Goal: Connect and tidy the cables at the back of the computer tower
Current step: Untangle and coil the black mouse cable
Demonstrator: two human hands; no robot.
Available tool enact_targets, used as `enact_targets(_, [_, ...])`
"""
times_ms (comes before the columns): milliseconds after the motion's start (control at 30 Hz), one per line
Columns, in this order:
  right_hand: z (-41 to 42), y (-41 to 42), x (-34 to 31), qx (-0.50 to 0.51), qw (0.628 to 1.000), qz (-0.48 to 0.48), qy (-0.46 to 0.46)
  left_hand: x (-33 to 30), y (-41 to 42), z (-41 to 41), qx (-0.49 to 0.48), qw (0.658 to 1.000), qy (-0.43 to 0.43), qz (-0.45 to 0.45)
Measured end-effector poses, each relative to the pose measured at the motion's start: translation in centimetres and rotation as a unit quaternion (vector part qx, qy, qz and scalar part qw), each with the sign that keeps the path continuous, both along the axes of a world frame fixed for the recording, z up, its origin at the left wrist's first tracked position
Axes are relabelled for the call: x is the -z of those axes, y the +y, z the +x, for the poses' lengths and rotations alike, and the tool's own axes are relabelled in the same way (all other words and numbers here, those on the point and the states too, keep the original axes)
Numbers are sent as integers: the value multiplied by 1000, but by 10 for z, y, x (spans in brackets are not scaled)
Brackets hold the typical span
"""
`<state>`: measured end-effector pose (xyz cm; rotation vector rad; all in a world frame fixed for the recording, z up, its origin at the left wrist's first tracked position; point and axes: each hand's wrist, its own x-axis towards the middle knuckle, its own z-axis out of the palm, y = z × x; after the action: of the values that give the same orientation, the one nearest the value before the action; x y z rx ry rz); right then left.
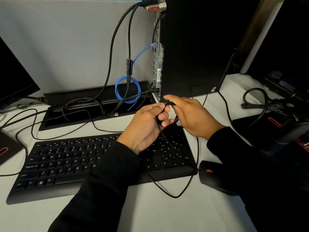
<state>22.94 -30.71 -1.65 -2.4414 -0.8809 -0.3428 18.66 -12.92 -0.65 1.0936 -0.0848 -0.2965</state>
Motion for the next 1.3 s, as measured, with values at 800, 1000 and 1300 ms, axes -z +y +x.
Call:
enact_targets(800, [3, -29, -11, 60, 976, 78, 195, 18, -10, 4, -199, 979, -19, 34])
enact_targets(1000, [-1, -32, -34, -87, 861, 329, 377, 27, -9, 7, -264, 955, -87, 108])
enact_targets(1300, [-15, 7, -34, -116, 896, 238, 356, 32, -16, 9, -260, 960, -101, 38])
